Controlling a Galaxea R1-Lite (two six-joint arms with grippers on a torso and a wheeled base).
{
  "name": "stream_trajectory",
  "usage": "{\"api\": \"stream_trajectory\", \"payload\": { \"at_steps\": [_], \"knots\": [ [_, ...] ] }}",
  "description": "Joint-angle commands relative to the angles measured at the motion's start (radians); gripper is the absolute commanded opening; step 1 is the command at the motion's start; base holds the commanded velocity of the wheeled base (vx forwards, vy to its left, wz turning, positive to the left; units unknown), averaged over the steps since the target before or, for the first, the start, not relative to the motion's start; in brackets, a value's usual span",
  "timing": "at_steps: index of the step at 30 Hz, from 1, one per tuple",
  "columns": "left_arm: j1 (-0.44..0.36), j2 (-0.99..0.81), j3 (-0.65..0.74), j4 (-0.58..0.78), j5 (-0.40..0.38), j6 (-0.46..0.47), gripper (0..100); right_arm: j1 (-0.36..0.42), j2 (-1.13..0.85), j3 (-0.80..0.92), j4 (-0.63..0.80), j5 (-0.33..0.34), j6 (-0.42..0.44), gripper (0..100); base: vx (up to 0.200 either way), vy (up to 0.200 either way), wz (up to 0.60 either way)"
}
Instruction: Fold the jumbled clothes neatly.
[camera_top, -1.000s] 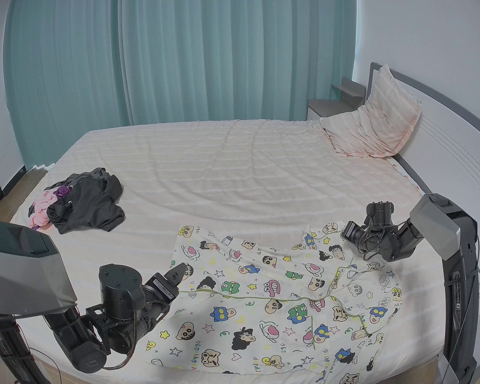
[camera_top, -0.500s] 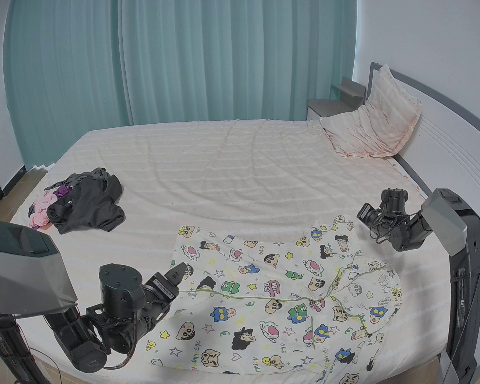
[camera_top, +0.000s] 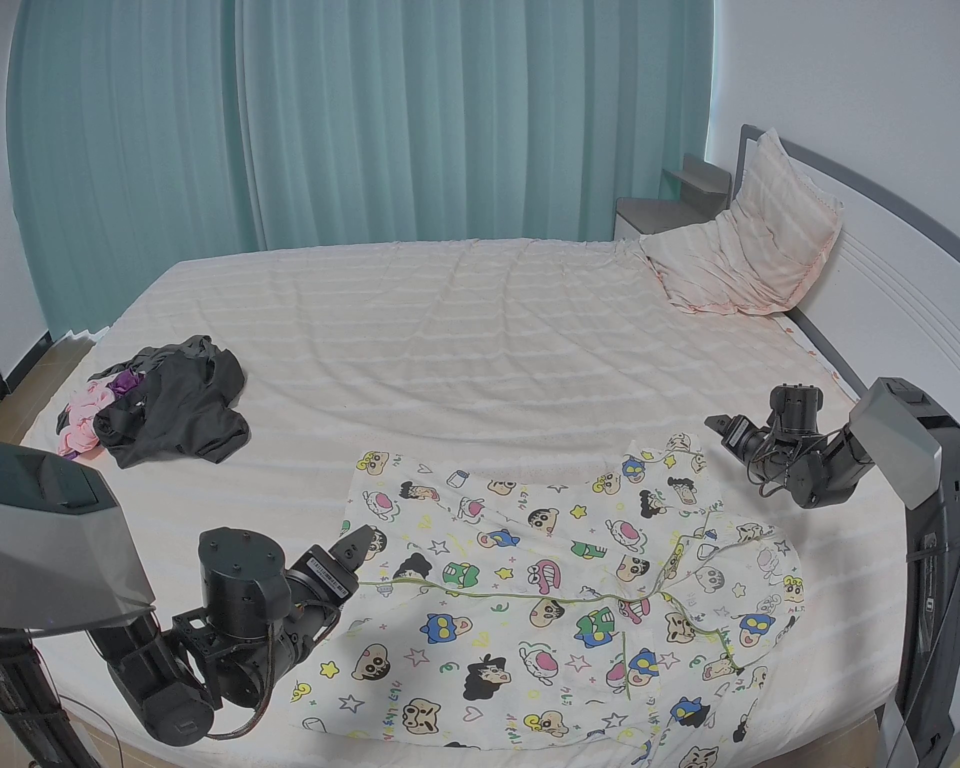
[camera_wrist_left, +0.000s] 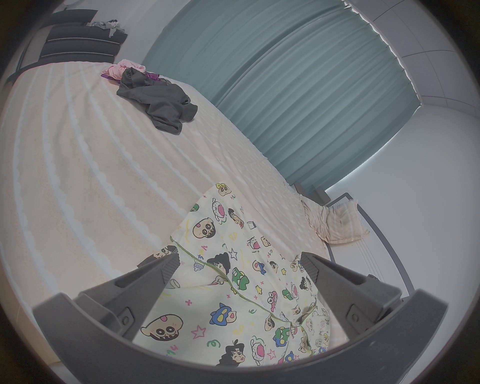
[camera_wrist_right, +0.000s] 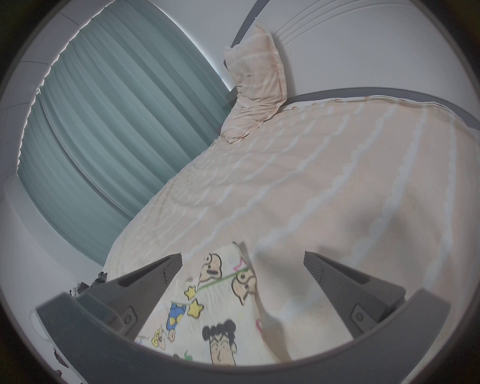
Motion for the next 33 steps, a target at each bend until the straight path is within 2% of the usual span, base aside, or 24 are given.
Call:
{"api": "stream_trajectory", "payload": {
  "at_steps": [1,6,9,12,13,18,20,21,23,27,33],
  "knots": [
    [-0.001,0.0,0.003,-0.002,0.002,-0.002,100,0.009,-0.146,0.163,-0.001,0.01,0.0,100,0.0,0.0,0.0],
    [-0.007,-0.006,0.016,0.0,0.005,-0.003,100,0.021,-0.322,0.414,-0.064,0.004,0.013,100,-0.08,0.0,0.0],
    [-0.024,-0.006,0.041,-0.002,0.005,-0.005,100,0.048,-0.468,0.641,-0.188,0.006,0.112,100,-0.2,0.0,0.0],
    [-0.031,-0.009,0.052,0.0,0.005,-0.003,100,0.061,-0.517,0.743,-0.233,0.003,0.133,100,-0.2,0.0,0.0],
    [-0.048,-0.009,0.084,0.0,0.005,-0.006,100,0.069,-0.557,0.859,-0.286,0.001,0.138,100,-0.2,0.0,0.0],
    [-0.083,-0.009,0.191,-0.002,0.005,-0.022,100,0.083,-0.586,1.114,-0.423,0.006,0.145,100,-0.2,0.0,0.0],
    [-0.083,-0.009,0.191,-0.002,0.005,-0.022,100,0.083,-0.586,1.114,-0.423,0.006,0.145,100,-0.2,0.0,0.0],
    [-0.105,-0.008,0.231,-0.011,0.005,-0.064,100,0.123,-0.574,1.241,-0.507,0.01,0.145,100,-0.2,0.0,0.0],
    [-0.119,0.003,0.236,-0.008,0.005,-0.086,100,0.144,-0.531,1.321,-0.575,0.012,0.142,100,-0.2,0.0,0.0],
    [-0.123,0.055,0.236,-0.01,0.007,-0.089,100,0.146,-0.47,1.338,-0.662,-0.002,0.144,100,-0.1,0.0,0.0],
    [-0.113,0.187,0.233,-0.016,0.021,-0.091,100,0.152,-0.43,1.338,-0.662,-0.001,0.161,100,0.0,0.0,0.0]
  ]
}}
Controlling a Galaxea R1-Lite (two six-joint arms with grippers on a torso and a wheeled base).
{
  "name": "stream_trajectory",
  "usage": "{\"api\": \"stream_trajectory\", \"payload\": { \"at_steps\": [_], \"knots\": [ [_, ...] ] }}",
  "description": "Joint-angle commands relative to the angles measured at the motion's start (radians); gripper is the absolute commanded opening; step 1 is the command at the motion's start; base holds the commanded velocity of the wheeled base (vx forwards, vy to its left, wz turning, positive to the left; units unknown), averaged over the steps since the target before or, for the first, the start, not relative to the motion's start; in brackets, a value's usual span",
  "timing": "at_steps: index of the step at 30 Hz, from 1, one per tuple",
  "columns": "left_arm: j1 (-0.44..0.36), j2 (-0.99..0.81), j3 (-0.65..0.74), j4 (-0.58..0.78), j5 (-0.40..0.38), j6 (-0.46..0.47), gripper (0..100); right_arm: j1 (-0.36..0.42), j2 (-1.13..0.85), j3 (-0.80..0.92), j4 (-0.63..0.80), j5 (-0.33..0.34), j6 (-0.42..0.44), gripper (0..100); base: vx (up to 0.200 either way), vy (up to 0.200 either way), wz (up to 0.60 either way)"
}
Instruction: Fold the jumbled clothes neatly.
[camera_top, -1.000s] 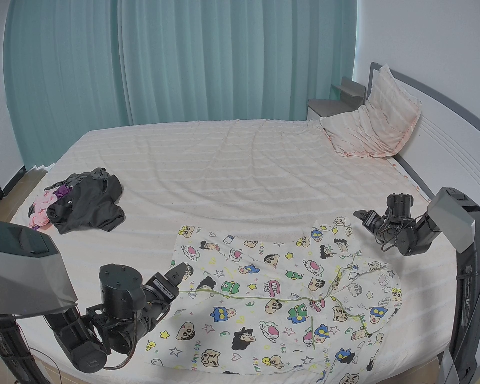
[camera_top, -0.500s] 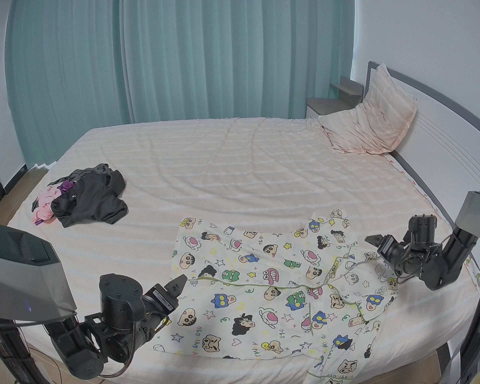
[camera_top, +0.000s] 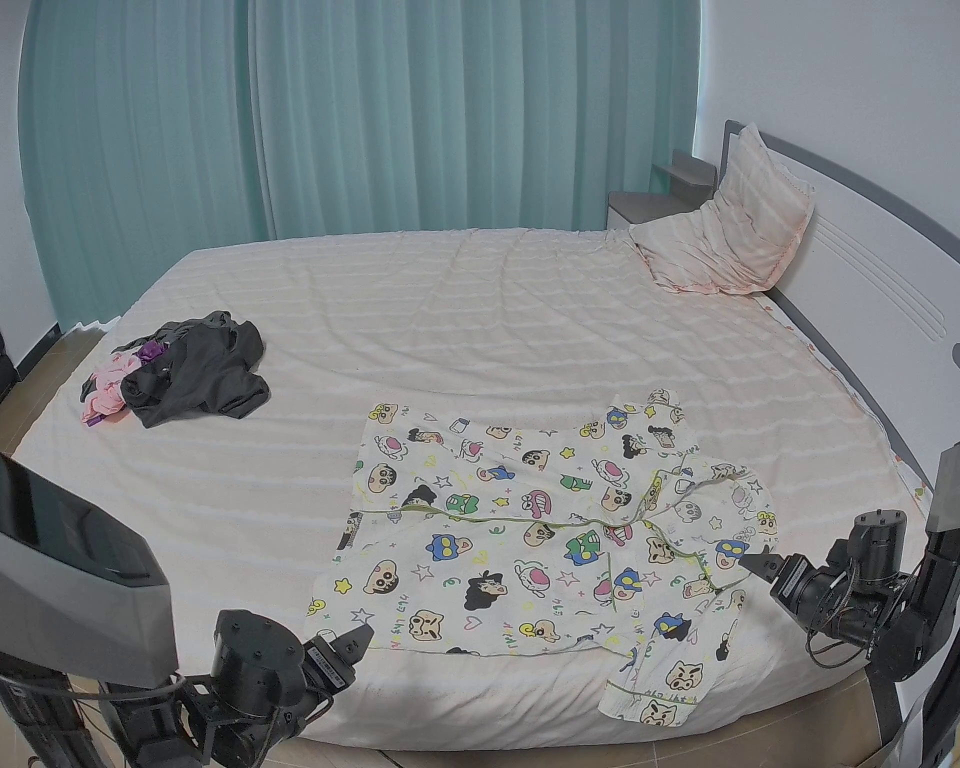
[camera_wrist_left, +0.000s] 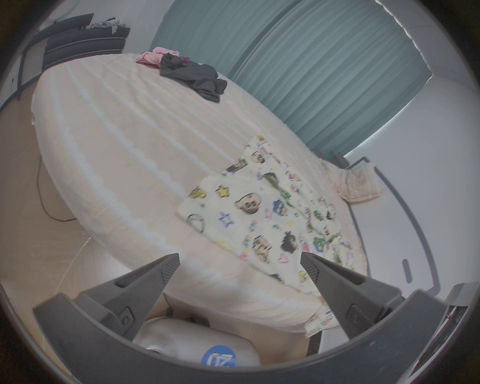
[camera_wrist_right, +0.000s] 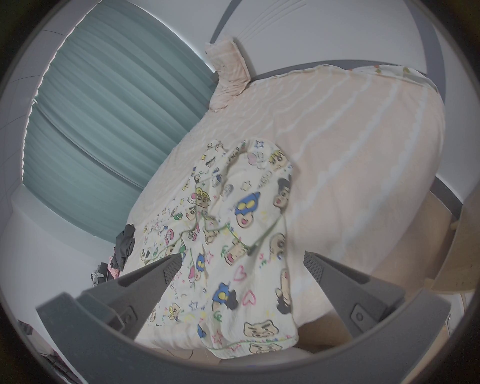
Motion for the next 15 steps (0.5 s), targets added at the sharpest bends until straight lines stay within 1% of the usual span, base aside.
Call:
{"api": "stream_trajectory", "payload": {
  "at_steps": [1,2,4,5,7,8,10,12,13,15],
  "knots": [
    [-0.002,0.137,0.019,-0.007,0.008,-0.01,100,0.023,0.053,0.036,-0.001,-0.002,0.015,100,0.0,0.0,0.0],
    [0.008,0.146,0.017,-0.011,0.006,-0.01,100,0.023,0.053,0.036,-0.001,0.0,0.015,100,0.0,0.0,0.0],
    [0.051,0.168,0.011,-0.03,0.002,-0.009,100,0.023,0.059,0.036,0.006,0.0,0.015,100,0.0,0.0,0.0],
    [0.051,0.168,0.011,-0.03,0.002,-0.009,100,0.023,0.059,0.036,0.006,0.0,0.015,100,0.0,0.0,0.0],
    [0.11,0.206,-0.007,-0.074,-0.001,-0.004,100,0.025,0.07,0.036,0.009,0.0,0.015,100,0.0,0.0,0.0],
    [0.12,0.22,-0.01,-0.09,-0.001,-0.003,100,0.025,0.07,0.036,0.009,0.0,0.015,100,0.0,0.0,0.0],
    [0.126,0.26,-0.021,-0.128,-0.001,-0.001,100,0.029,0.067,0.036,0.009,-0.002,0.015,100,0.0,0.0,0.0],
    [0.127,0.266,-0.023,-0.133,0.0,-0.001,100,0.031,0.067,0.036,0.009,-0.002,0.015,100,0.0,0.0,0.0],
    [0.127,0.316,-0.033,-0.188,0.0,0.008,100,0.046,0.064,0.036,0.008,-0.003,0.015,100,0.0,0.0,0.0],
    [0.127,0.341,-0.035,-0.217,0.0,0.019,100,0.048,0.064,0.036,0.008,-0.003,0.015,100,0.0,0.0,0.0]
  ]
}}
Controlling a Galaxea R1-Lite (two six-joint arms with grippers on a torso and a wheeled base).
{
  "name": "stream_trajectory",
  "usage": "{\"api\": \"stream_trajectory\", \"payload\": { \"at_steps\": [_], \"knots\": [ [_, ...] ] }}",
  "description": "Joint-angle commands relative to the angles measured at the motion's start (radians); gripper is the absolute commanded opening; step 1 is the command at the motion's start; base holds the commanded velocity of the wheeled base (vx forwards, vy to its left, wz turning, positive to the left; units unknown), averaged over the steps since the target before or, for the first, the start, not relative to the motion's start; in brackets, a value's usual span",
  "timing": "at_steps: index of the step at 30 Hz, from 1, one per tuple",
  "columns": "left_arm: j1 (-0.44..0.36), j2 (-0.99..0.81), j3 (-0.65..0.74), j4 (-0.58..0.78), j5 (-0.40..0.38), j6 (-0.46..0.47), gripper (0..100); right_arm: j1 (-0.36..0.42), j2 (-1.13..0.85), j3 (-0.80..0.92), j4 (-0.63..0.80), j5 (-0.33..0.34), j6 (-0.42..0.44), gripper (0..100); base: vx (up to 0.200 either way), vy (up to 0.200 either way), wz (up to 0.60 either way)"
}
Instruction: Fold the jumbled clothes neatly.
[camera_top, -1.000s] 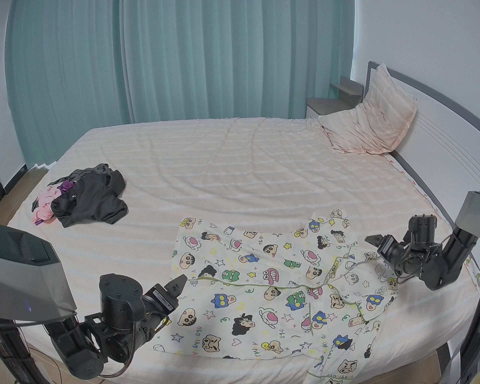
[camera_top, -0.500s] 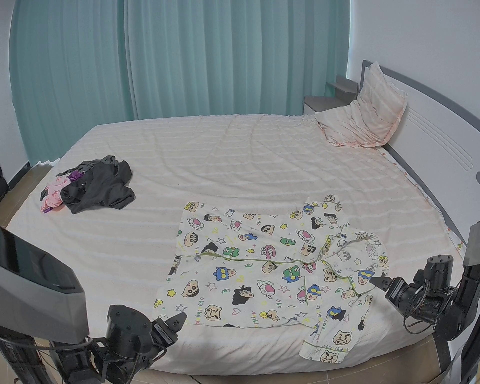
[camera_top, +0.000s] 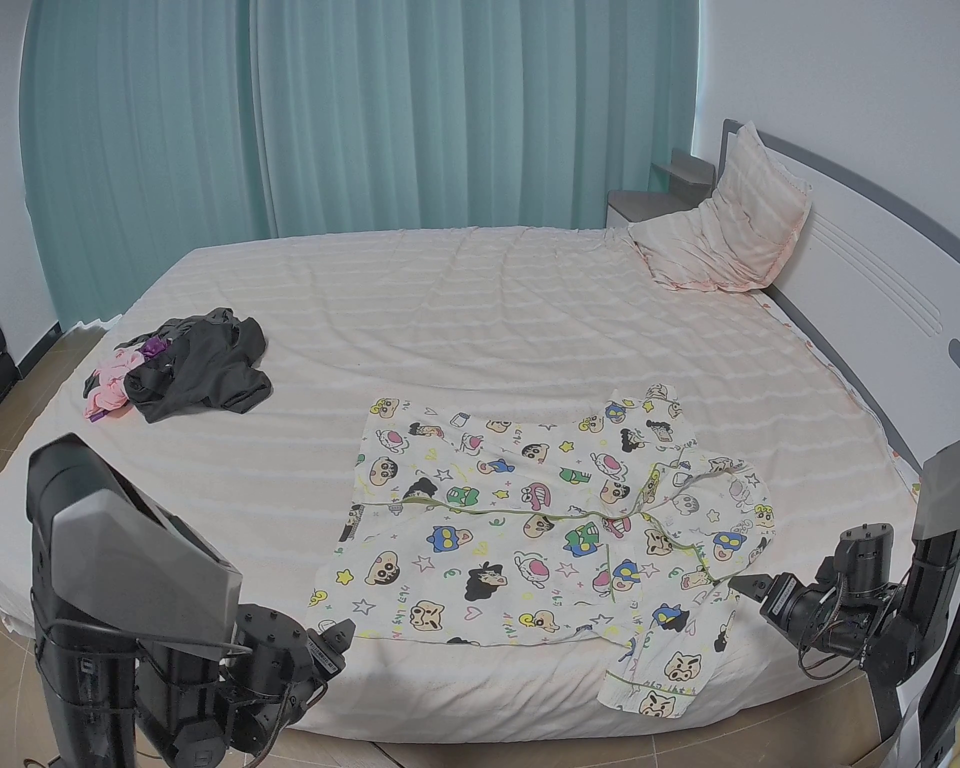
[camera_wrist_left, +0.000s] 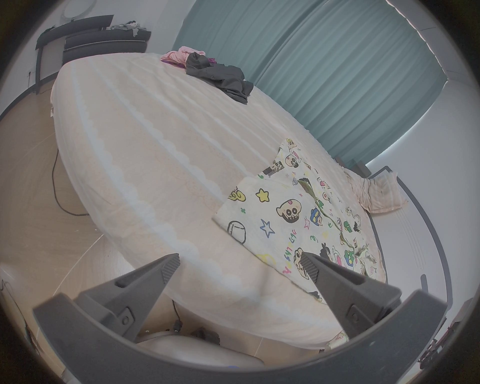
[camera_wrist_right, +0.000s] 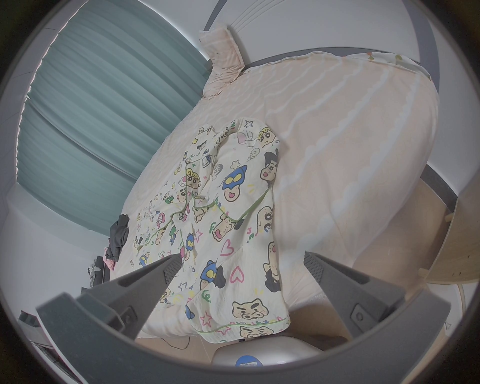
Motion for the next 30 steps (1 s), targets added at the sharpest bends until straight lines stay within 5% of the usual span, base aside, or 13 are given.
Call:
{"api": "stream_trajectory", "payload": {
  "at_steps": [1,7,14,25,30],
  "knots": [
    [0.01,0.111,-0.019,-0.051,0.0,0.019,100,0.019,0.008,0.018,-0.002,-0.001,0.0,100,0.0,0.0,0.0],
    [0.016,0.092,-0.052,-0.051,-0.003,0.022,100,0.045,0.009,0.018,-0.001,-0.027,0.0,100,0.0,0.0,0.0],
    [0.087,-0.006,-0.062,-0.051,-0.069,0.051,100,0.14,0.011,0.018,-0.001,-0.131,0.01,100,0.0,0.0,0.0],
    [0.116,-0.073,-0.026,-0.051,-0.103,0.042,100,0.176,0.013,0.018,-0.005,-0.134,0.041,100,0.0,0.0,0.0],
    [0.13,-0.077,-0.014,-0.051,-0.106,0.047,100,0.179,0.008,0.018,-0.007,-0.137,0.043,100,0.0,0.2,0.0]
  ]
}}
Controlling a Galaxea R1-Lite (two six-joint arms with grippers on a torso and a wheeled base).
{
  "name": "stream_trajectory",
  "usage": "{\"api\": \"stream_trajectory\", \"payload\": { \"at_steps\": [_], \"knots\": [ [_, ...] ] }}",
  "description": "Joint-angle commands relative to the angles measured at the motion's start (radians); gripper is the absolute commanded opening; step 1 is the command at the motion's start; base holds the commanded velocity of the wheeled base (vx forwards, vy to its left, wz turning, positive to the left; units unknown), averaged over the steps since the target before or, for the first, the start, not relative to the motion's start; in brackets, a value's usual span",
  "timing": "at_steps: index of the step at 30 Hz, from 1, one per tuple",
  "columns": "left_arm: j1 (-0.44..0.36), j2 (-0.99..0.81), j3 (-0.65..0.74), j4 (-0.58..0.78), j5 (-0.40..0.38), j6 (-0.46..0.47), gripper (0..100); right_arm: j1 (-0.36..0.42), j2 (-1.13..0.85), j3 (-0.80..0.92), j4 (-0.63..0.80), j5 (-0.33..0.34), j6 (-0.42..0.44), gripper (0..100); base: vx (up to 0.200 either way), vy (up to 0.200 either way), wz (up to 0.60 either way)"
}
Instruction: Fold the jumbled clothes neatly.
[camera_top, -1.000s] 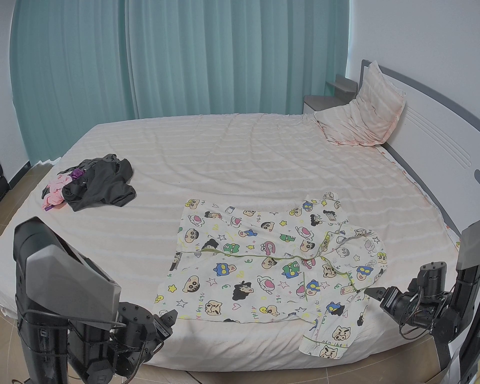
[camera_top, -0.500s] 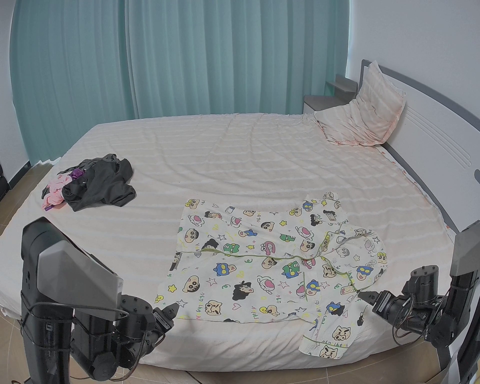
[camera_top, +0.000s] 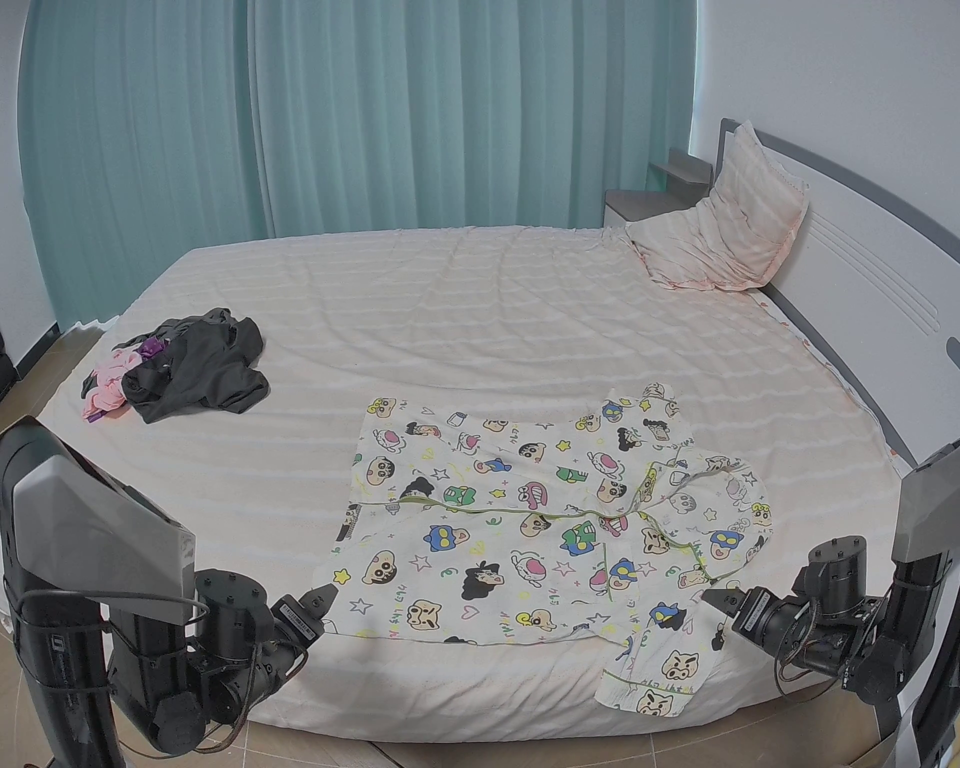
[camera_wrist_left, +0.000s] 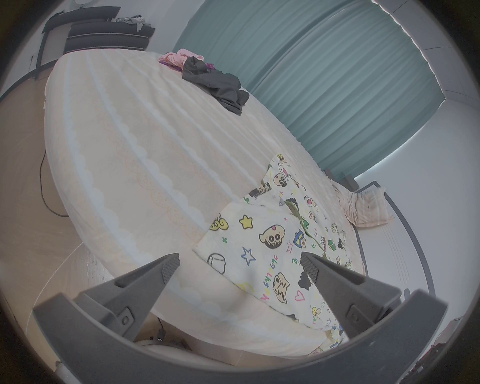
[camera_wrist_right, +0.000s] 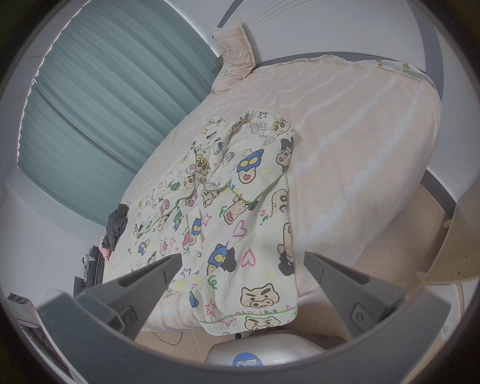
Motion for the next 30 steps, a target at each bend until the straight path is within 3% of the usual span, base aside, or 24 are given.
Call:
{"api": "stream_trajectory", "payload": {
  "at_steps": [1,7,13,18,19,22,24,26,30],
  "knots": [
    [0.005,-0.014,0.008,-0.018,0.001,-0.001,100,0.002,-0.001,0.018,-0.001,-0.001,0.0,100,0.0,0.2,0.0],
    [0.003,-0.012,0.011,-0.018,-0.006,0.004,100,0.011,-0.001,0.018,-0.001,-0.003,0.0,100,0.0,0.2,0.0],
    [0.016,-0.019,0.014,-0.018,-0.01,0.021,100,0.018,-0.001,0.018,-0.003,-0.004,0.0,100,0.0,0.0,0.0],
    [0.016,-0.049,0.011,-0.018,-0.071,0.038,100,0.028,-0.002,0.018,-0.004,-0.006,0.002,100,0.0,0.0,0.0],
    [0.025,-0.066,-0.004,-0.018,-0.131,0.054,100,0.033,-0.005,0.018,-0.006,-0.008,0.011,100,0.0,0.0,0.0],
    [0.034,-0.074,-0.052,-0.018,-0.214,0.136,100,0.048,-0.016,0.018,-0.007,-0.006,0.032,100,0.0,0.0,0.0],
    [0.034,-0.071,-0.075,-0.017,-0.222,0.159,100,0.05,-0.021,0.018,-0.006,-0.006,0.035,100,0.0,0.0,0.0],
    [0.034,-0.052,-0.217,0.06,-0.223,0.231,100,0.054,-0.031,0.018,-0.006,-0.006,0.037,100,0.0,0.0,0.0],
    [0.054,-0.051,-0.474,0.37,-0.214,0.242,100,0.056,-0.036,0.018,-0.006,-0.006,0.037,100,0.0,0.0,0.0]
  ]
}}
